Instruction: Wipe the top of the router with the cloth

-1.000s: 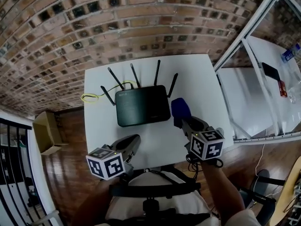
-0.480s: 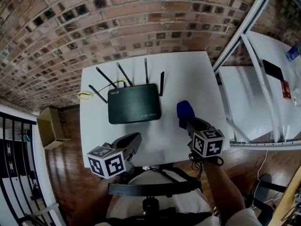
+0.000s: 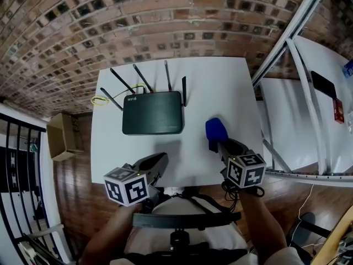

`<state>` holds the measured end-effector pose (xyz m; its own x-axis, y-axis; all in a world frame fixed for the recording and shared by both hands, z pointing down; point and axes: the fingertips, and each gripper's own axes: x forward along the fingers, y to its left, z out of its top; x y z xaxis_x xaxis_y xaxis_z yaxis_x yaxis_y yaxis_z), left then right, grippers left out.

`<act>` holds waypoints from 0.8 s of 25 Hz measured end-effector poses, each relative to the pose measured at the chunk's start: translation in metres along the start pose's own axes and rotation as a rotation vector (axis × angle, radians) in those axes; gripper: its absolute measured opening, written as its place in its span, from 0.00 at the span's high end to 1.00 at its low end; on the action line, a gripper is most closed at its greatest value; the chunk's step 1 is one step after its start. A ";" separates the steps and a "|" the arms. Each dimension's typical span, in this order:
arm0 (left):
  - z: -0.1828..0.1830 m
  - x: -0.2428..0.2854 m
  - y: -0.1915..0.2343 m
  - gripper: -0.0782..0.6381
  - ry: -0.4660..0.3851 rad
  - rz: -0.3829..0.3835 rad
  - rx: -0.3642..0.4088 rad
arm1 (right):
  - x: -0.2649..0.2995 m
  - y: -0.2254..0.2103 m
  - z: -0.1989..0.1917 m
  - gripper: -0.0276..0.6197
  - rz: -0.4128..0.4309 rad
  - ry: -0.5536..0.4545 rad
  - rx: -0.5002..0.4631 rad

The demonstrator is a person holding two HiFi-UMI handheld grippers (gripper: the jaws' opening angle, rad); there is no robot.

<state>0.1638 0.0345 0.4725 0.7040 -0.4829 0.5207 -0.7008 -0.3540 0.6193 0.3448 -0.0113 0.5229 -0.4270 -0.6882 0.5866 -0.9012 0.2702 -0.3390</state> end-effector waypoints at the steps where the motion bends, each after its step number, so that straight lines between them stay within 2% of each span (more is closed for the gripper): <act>1: -0.003 0.001 -0.003 0.85 -0.001 0.002 -0.001 | -0.003 -0.001 0.000 0.81 0.007 -0.003 -0.003; 11: -0.024 0.000 -0.015 0.85 -0.008 0.020 -0.004 | -0.024 -0.007 -0.011 0.81 0.033 -0.020 -0.009; 20: -0.021 -0.007 -0.011 0.85 -0.005 0.014 0.009 | -0.027 -0.006 -0.015 0.81 0.014 -0.024 0.009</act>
<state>0.1687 0.0586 0.4742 0.6936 -0.4916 0.5266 -0.7117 -0.3542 0.6067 0.3612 0.0156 0.5196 -0.4377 -0.7001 0.5641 -0.8943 0.2742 -0.3536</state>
